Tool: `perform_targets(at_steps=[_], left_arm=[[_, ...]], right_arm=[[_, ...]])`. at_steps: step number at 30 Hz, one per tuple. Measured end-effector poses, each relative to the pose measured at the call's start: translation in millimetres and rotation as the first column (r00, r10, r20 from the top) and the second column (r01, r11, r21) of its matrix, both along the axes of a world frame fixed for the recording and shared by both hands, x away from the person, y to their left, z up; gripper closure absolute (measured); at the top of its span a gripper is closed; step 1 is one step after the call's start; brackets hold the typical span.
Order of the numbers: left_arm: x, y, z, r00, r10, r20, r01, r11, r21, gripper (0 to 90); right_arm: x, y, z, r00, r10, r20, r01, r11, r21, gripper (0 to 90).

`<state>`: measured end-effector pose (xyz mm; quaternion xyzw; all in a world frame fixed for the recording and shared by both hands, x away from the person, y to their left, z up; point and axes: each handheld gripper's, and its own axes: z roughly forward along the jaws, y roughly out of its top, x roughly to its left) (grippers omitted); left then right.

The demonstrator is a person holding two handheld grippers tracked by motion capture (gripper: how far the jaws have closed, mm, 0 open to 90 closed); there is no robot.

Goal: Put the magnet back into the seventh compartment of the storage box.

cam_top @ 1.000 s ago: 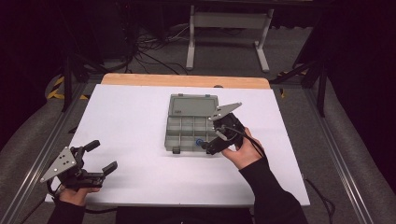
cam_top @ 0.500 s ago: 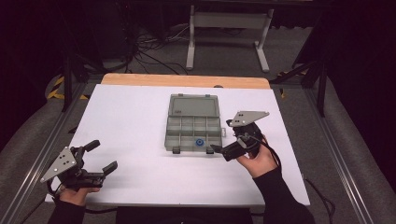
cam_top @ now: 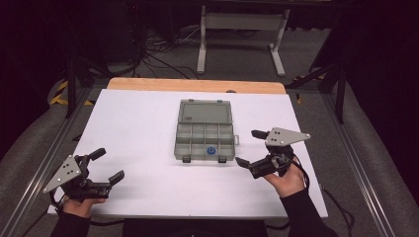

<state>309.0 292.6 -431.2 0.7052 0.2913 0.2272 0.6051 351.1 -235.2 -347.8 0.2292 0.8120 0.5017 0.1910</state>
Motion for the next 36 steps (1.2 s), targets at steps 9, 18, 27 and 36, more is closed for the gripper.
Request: perform_targets(at_steps=[9, 18, 27, 36], left_arm=[[0.3, 0.1, 0.2, 1.0, 0.0, 0.003, 0.0, 1.0, 0.002, 0.4], [0.8, 0.0, 0.3, 1.0, 0.001, 0.01, -0.001, 1.0, -0.003, 0.4], [0.6, 0.5, 0.2, 1.0, -0.002, 0.007, 0.002, 1.0, -0.006, 0.3], [1.5, 2.2, -0.7, 1.0, 0.007, 0.007, -0.007, 0.9999, -0.011, 0.0]], right_arm=[[-13.5, -18.8, -12.7, 0.998, -0.046, 0.044, 0.044, 0.9982, 0.039, 0.4], [-23.4, -32.8, -23.3, 0.9958, -0.055, 0.072, 0.049, 0.9953, 0.083, 0.5], [-33.4, -44.0, -36.8, 0.9912, -0.094, 0.093, 0.081, 0.9882, 0.13, 0.7], [-41.3, -52.7, -51.2, 0.9881, -0.107, 0.111, 0.089, 0.9841, 0.154, 0.7]])
